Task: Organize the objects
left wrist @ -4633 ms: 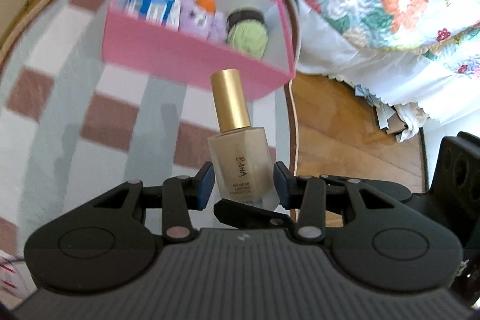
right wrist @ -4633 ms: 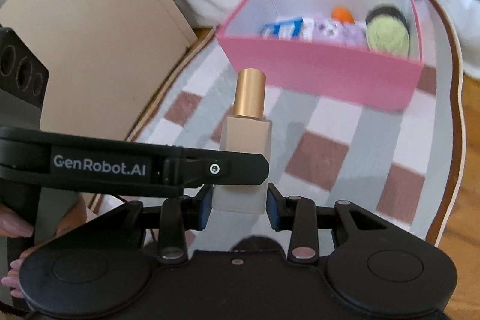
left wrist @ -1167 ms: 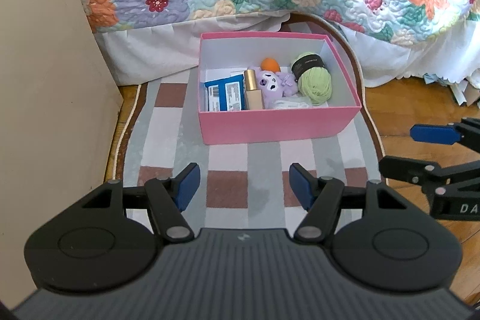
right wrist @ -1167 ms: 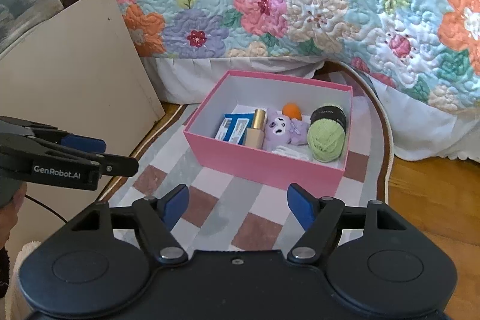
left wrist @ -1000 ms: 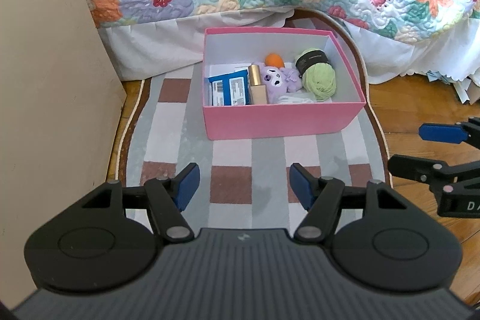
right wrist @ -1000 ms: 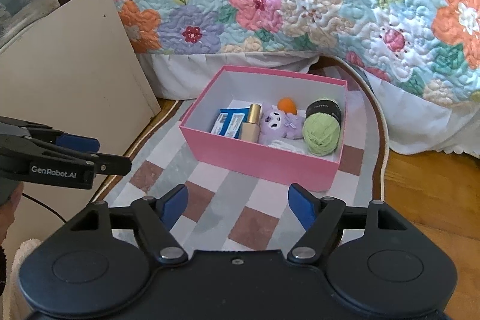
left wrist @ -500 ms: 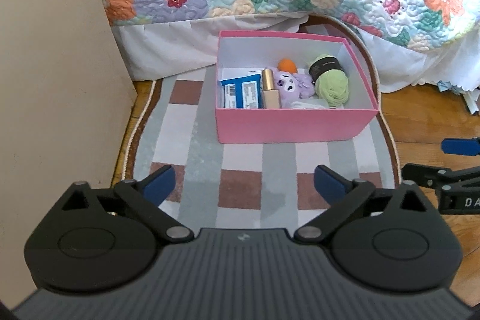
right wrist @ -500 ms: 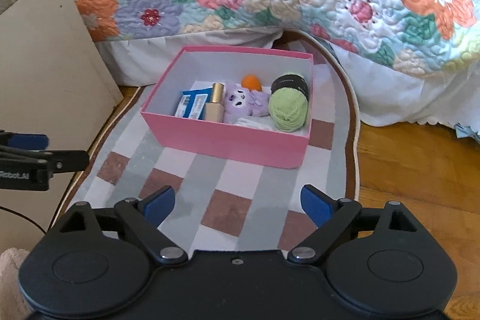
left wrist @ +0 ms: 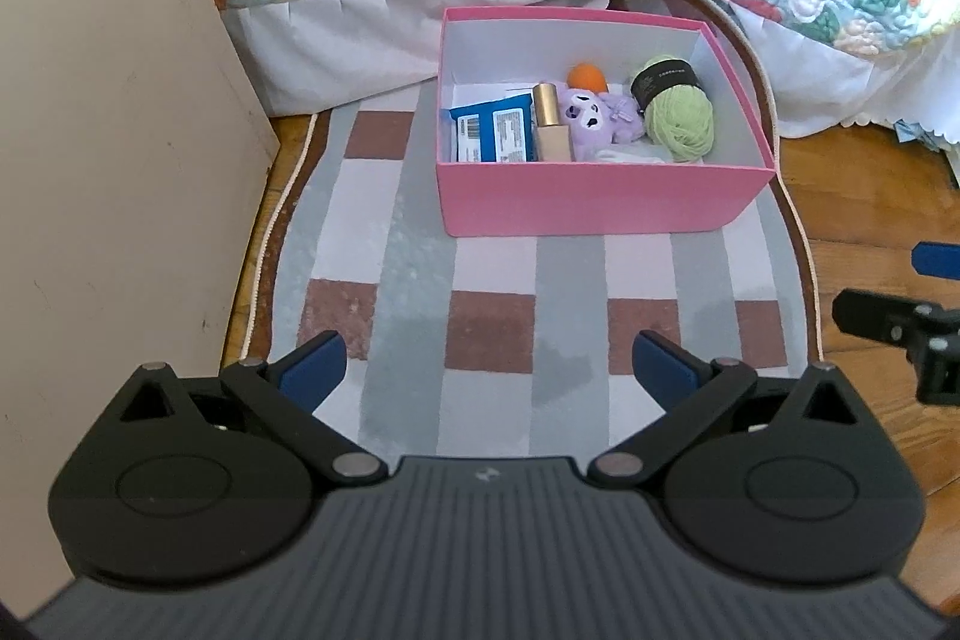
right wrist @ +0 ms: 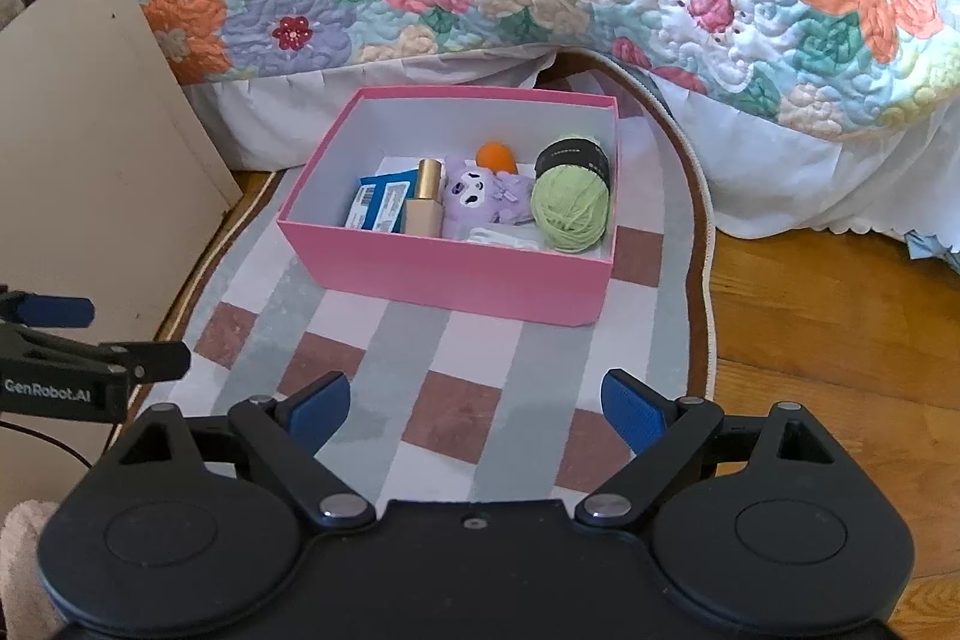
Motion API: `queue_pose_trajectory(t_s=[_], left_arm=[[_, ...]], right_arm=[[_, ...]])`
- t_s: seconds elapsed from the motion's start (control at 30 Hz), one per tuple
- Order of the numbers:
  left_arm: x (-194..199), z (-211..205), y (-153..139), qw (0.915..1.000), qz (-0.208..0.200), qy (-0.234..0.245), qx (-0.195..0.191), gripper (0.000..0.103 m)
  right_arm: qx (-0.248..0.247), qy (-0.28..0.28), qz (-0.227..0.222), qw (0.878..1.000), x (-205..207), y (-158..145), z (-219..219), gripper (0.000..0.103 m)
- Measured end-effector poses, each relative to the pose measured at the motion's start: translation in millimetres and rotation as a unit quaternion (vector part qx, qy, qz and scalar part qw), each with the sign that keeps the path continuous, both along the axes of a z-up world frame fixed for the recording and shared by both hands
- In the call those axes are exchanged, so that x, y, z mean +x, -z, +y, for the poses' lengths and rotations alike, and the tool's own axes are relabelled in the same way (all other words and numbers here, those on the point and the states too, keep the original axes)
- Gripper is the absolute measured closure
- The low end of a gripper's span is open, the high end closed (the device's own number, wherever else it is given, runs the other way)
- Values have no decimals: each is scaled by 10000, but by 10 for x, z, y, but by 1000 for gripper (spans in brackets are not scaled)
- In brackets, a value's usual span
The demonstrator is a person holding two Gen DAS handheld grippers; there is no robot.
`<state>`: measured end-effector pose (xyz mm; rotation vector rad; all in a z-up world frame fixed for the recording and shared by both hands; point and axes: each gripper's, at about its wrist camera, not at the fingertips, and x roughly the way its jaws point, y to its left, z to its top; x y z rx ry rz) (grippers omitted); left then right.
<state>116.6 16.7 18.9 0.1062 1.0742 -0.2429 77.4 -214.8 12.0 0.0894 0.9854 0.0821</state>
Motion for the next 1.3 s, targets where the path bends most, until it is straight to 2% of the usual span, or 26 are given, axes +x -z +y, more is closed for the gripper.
queue_pose_trajectory(t_s=[0.17,0.6,1.3], left_arm=[[-18,2,-31,10000,-43,-32,3,0],[-30,-8,-45,9999,-16,-38,98,0],[35,27,52,9993,199,-136,281,0]], right_arm=[[-262,-101,-84,9996,-19,-19,46,0],[-28,65,151,9999,8,8,-42,0],[-157,228,306,9991,43,49,-94,0]])
